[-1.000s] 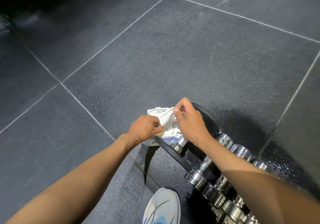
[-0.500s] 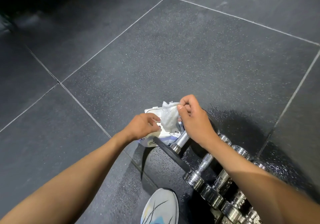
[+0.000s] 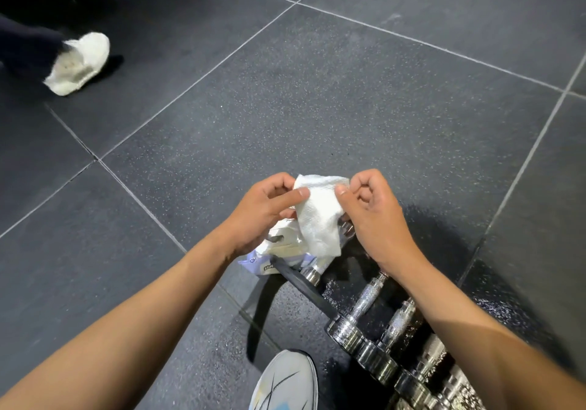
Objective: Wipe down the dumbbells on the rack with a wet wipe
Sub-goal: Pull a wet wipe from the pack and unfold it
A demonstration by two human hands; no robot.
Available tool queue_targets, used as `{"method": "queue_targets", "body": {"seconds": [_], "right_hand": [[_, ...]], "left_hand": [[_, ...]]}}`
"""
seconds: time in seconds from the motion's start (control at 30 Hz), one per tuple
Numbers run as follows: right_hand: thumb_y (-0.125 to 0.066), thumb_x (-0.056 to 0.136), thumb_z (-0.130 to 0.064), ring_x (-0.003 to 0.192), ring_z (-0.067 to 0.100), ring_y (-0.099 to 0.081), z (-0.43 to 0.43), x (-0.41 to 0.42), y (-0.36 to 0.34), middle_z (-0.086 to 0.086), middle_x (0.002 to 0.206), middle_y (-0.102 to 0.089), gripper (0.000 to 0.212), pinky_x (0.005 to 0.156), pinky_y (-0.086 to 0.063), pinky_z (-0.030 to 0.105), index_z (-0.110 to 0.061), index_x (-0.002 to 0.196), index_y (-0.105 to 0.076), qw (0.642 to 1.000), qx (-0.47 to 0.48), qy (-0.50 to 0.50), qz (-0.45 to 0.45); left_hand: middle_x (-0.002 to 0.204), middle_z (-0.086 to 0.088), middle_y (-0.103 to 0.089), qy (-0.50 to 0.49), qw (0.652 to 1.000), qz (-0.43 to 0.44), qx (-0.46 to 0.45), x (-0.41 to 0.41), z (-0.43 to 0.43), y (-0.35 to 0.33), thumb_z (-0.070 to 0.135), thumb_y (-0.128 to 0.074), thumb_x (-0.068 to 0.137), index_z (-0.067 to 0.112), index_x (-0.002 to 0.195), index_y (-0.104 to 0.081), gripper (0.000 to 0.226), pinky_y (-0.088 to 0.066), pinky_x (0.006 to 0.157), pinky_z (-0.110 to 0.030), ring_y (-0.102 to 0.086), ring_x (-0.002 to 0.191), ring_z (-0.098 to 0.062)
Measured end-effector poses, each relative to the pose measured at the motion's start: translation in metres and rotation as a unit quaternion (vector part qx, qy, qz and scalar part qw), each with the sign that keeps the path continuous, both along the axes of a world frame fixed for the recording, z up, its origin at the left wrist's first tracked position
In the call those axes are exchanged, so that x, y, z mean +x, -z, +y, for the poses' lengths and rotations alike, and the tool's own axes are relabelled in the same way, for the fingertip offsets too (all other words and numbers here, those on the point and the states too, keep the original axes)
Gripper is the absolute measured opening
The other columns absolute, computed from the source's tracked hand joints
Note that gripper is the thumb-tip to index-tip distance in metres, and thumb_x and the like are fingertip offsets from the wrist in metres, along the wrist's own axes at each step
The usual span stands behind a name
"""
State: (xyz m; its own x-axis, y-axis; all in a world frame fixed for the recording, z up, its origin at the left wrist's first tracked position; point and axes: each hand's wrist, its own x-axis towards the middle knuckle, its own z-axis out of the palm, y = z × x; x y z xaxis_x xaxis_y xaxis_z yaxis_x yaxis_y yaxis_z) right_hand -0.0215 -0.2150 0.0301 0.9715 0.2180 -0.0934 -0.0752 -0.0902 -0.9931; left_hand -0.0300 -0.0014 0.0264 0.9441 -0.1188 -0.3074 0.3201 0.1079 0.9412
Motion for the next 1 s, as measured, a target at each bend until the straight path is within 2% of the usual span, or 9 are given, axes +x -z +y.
{"method": "queue_targets", "body": {"seconds": [0.13,0.3,0.43,0.53,0.63,0.67,0.83,0.93,1.0], "right_hand": [[-0.064,0.103,-0.028,0.078,0.021,-0.052,-0.006,0.002,0.0,0.008,0.081,-0.055,0.018,0.07,-0.048,0.046,-0.02,0.093,-0.051,0.998,0.054,0.015,0.038],[-0.067,0.101,-0.017,0.079,0.018,-0.06,-0.004,-0.004,-0.001,0.016,0.091,-0.062,0.017,0.064,-0.05,0.027,-0.01,0.11,-0.054,0.979,0.161,-0.012,0.127],[-0.07,0.094,0.0,0.086,0.019,-0.073,-0.006,-0.008,0.0,0.014,0.101,-0.072,0.033,0.071,-0.058,0.028,-0.003,0.124,-0.057,0.973,0.18,-0.013,0.14],[-0.068,0.096,-0.004,0.094,0.022,-0.072,-0.011,-0.009,0.002,0.018,0.11,-0.072,0.031,0.078,-0.06,0.031,-0.002,0.126,-0.06,0.971,0.196,0.002,0.138],[-0.067,0.096,-0.002,0.09,0.021,-0.07,-0.014,-0.009,0.002,0.014,0.105,-0.069,0.029,0.077,-0.061,0.031,0.0,0.123,-0.056,0.967,0.216,0.022,0.137],[-0.067,0.096,-0.001,0.089,0.02,-0.071,-0.015,-0.01,0.0,0.011,0.104,-0.068,0.029,0.076,-0.061,0.032,0.0,0.123,-0.054,0.966,0.219,0.026,0.134],[-0.066,0.1,-0.005,0.084,0.012,-0.07,-0.017,-0.013,-0.002,0.006,0.107,-0.066,0.021,0.071,-0.06,0.028,-0.011,0.117,-0.056,0.981,0.142,0.092,0.093],[-0.069,0.099,-0.022,0.09,-0.001,-0.066,-0.018,-0.019,-0.004,-0.007,0.115,-0.06,0.022,0.071,-0.051,0.014,-0.023,0.116,-0.055,0.993,0.026,0.109,0.039],[-0.075,0.094,-0.036,0.102,-0.003,-0.063,-0.019,-0.023,-0.005,-0.007,0.119,-0.059,0.031,0.078,-0.051,0.013,-0.026,0.115,-0.055,0.996,-0.001,0.091,0.02]], "left_hand": [[0.075,-0.001,-0.059,-0.012,0.999,0.011,-0.036,-0.002,-0.014,-0.01,0.014,-0.065,0.099,0.014,0.082,-0.06,0.018,-0.044,0.07,-0.031,-0.051,0.07,-0.017],[0.083,-0.009,-0.058,-0.043,0.993,0.048,-0.099,-0.005,-0.026,-0.016,0.012,-0.057,0.103,0.013,0.086,-0.06,0.017,-0.049,0.072,-0.036,-0.056,0.078,-0.023],[0.077,-0.005,-0.06,-0.041,0.992,0.054,-0.103,-0.006,-0.03,-0.018,0.011,-0.057,0.102,0.015,0.08,-0.057,0.022,-0.051,0.067,-0.031,-0.058,0.073,-0.018],[0.08,-0.004,-0.061,-0.035,0.99,0.061,-0.125,-0.007,-0.029,-0.016,0.014,-0.058,0.102,0.017,0.078,-0.056,0.025,-0.051,0.071,-0.035,-0.058,0.076,-0.019],[0.091,-0.009,-0.06,-0.018,0.98,0.082,-0.179,-0.009,-0.032,-0.016,0.014,-0.061,0.098,0.01,0.099,-0.056,0.007,-0.057,0.074,-0.035,-0.061,0.085,-0.022],[0.095,-0.012,-0.06,-0.021,0.982,0.079,-0.173,-0.009,-0.033,-0.014,0.016,-0.062,0.096,0.01,0.106,-0.056,0.014,-0.057,0.078,-0.037,-0.062,0.089,-0.024],[0.084,-0.002,-0.068,-0.058,0.995,0.021,-0.074,-0.006,-0.043,-0.013,0.023,-0.069,0.092,0.012,0.091,-0.07,0.011,-0.047,0.081,-0.032,-0.062,0.079,-0.015],[0.085,-0.008,-0.065,-0.066,0.997,-0.006,-0.038,-0.009,-0.053,-0.012,0.024,-0.071,0.094,0.015,0.089,-0.081,0.014,-0.045,0.082,-0.034,-0.056,0.083,-0.023],[0.091,-0.006,-0.068,-0.062,0.997,-0.031,-0.018,-0.011,-0.06,-0.014,0.019,-0.068,0.1,0.016,0.09,-0.083,0.017,-0.044,0.083,-0.038,-0.055,0.089,-0.023]]}}
